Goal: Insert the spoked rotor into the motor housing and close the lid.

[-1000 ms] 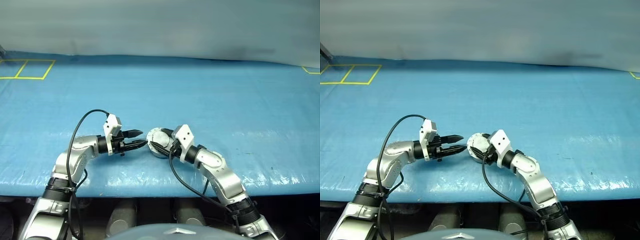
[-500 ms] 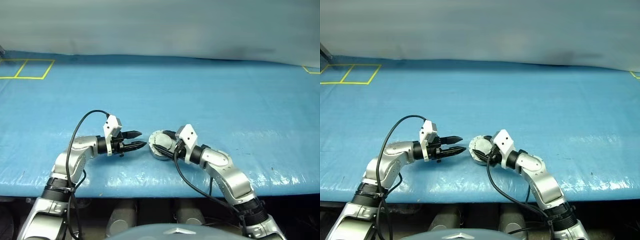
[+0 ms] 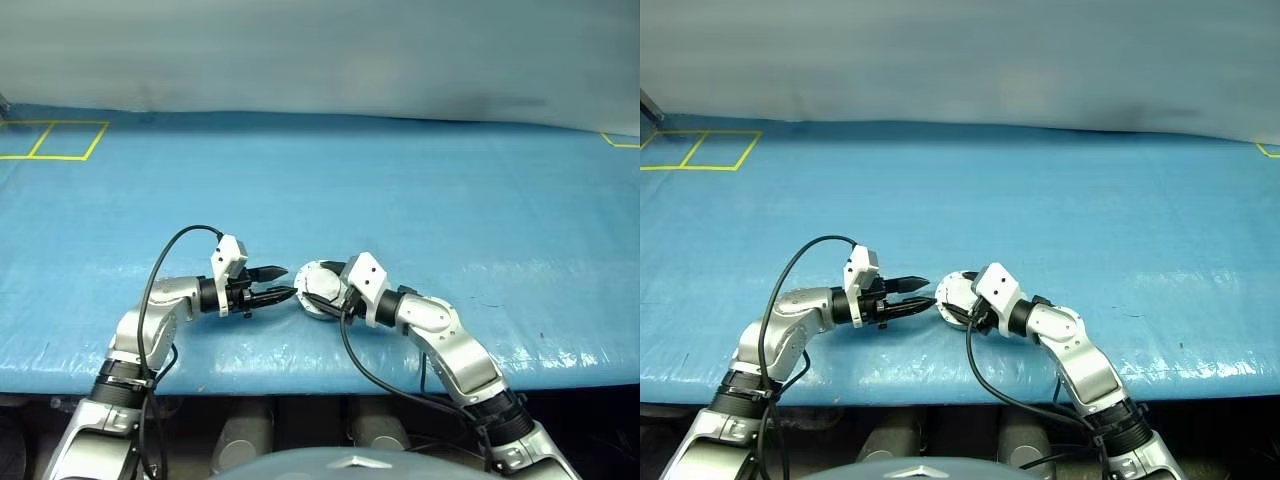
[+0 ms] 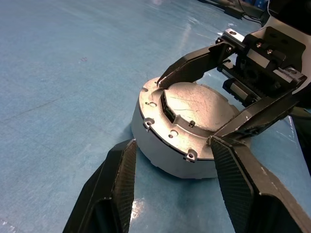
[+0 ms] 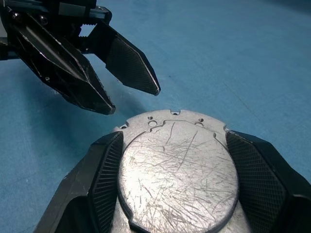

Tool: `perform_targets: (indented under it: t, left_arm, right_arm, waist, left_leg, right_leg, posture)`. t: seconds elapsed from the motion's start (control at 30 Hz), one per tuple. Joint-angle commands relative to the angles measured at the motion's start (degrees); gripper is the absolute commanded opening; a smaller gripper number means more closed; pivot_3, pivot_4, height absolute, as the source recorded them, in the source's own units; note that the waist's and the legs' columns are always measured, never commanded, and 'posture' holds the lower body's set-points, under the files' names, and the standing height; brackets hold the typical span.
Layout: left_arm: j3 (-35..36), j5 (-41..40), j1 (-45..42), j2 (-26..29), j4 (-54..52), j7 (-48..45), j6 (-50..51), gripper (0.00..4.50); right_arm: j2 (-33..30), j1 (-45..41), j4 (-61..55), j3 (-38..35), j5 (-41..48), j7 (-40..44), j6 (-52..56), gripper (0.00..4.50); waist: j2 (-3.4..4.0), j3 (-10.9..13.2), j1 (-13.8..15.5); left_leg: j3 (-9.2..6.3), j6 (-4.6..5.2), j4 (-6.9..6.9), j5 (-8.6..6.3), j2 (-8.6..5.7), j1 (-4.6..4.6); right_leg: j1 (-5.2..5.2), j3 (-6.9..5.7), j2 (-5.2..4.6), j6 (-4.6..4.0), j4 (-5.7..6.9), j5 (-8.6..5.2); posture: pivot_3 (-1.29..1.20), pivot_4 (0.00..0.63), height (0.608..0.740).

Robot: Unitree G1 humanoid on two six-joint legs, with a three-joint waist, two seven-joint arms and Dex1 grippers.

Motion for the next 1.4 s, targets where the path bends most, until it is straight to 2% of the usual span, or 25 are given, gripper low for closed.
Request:
perform_targets:
  t: [0.03, 0.13, 0.57, 0.83, 1.07, 1.27, 1.4]
  left_arm:
    - [-0.1, -0.4, 0.1, -0.1, -2.3, -0.3, -0.6, 2.60]
    - [-0.3, -0.5, 0.2, 0.0, -2.4, -0.2, -0.6, 2.60]
    - [-0.1, -0.6, 0.4, 0.1, -2.7, -0.2, -0.4, 2.60]
    - [-0.2, -0.4, 0.5, 0.0, -2.6, -0.1, -0.6, 2.60]
    - [-0.3, -0.4, 0.5, -0.3, -2.5, 0.1, -0.6, 2.60]
    - [-0.4, -0.4, 0.8, -0.3, -2.7, 0.2, -0.6, 2.60]
    - [-0.5, -0.5, 1.0, -0.3, -2.8, 0.3, -0.5, 2.60]
  right_arm:
    - [0.1, 0.8, 2.7, -1.2, 1.4, 0.1, 5.2, 3.05]
    - [0.0, 0.7, 2.0, -2.0, 3.9, 1.8, 7.0, 3.05]
    - [-3.8, 0.2, 5.6, 2.3, -4.8, -0.5, 3.0, 3.05]
    - [-1.0, 1.2, 2.1, -2.9, 5.6, 1.8, 9.8, 3.05]
    - [-4.5, 0.3, 3.0, 0.8, -1.5, 0.4, 7.0, 3.05]
    - [-4.8, 0.5, 2.4, 0.5, -0.2, 1.1, 7.1, 3.05]
    - [-2.7, 0.9, 0.1, -2.2, 5.1, 1.9, 8.6, 3.05]
  waist:
    - [0.00, 0.0, 0.0]
    - [0.00, 0.0, 0.2]
    - [-0.02, -0.1, 0.3]
    - [-0.03, -0.1, 0.5]
    - [-0.01, -0.2, 0.5]
    - [-0.02, -0.2, 0.5]
    - [-0.02, -0.2, 0.6]
  left_leg:
    - [0.00, 0.00, 0.00, 0.00, 0.00, 0.07]
    - [-0.03, -0.01, -0.01, -0.01, 0.01, 0.23]
    - [-0.03, -0.01, -0.08, -0.02, -0.01, 0.31]
    - [-0.11, -0.03, -0.10, -0.03, -0.01, 0.32]
    - [-0.10, 0.00, -0.43, -0.03, -0.07, 0.25]
    - [-0.10, 0.01, -0.43, -0.04, -0.07, 0.26]
    - [-0.12, 0.02, -0.44, -0.05, -0.07, 0.24]
  right_leg:
    - [0.08, 0.00, 0.00, -0.02, -0.01, -0.01]
    - [0.25, 0.00, -0.02, -0.04, -0.04, -0.03]
    - [0.33, -0.02, -0.05, -0.04, -0.16, -0.04]
    - [0.36, -0.03, -0.15, -0.04, -0.17, -0.05]
    - [0.37, -0.15, -0.16, 0.03, -0.72, -0.01]
    - [0.45, -0.16, -0.16, 0.06, -0.81, 0.01]
    - [0.45, -0.17, -0.17, 0.06, -0.83, 0.01]
  posture:
    - [0.00, 0.150, 0.740]
    - [0.00, 0.150, 0.740]
    - [0.00, 0.150, 0.740]
    - [0.00, 0.150, 0.740]
    - [0.00, 0.150, 0.740]
    - [0.00, 0.150, 0.740]
    - [0.00, 0.150, 0.740]
